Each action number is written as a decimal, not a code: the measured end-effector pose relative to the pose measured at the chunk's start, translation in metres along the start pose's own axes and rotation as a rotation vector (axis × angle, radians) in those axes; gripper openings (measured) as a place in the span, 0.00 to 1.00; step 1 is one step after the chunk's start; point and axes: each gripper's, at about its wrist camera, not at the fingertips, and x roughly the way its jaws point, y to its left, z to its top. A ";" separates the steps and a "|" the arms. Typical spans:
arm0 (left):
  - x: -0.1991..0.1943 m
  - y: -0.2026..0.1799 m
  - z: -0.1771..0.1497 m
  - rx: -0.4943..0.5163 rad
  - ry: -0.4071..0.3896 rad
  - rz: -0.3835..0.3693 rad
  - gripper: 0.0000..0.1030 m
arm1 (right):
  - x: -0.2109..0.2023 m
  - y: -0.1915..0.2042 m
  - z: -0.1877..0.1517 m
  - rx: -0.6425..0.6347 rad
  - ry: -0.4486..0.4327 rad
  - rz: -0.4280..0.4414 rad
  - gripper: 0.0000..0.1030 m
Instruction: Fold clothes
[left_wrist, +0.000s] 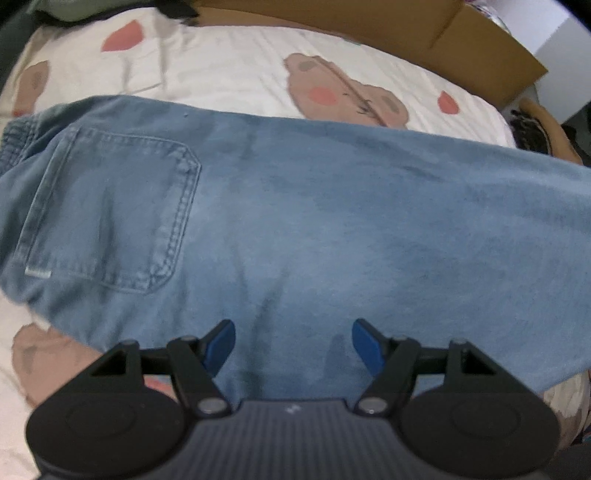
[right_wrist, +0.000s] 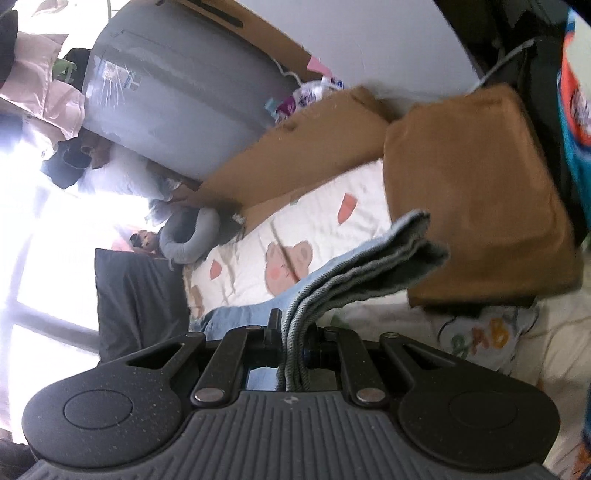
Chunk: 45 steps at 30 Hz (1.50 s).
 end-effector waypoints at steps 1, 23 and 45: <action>0.002 -0.002 0.001 0.007 -0.002 -0.008 0.70 | -0.004 0.001 0.004 0.000 -0.006 -0.014 0.08; 0.052 -0.079 0.009 0.219 0.045 -0.348 0.22 | 0.003 0.031 0.023 -0.031 0.014 -0.178 0.09; 0.108 -0.138 -0.001 0.311 0.200 -0.441 0.08 | 0.026 0.073 0.017 -0.119 0.071 -0.208 0.09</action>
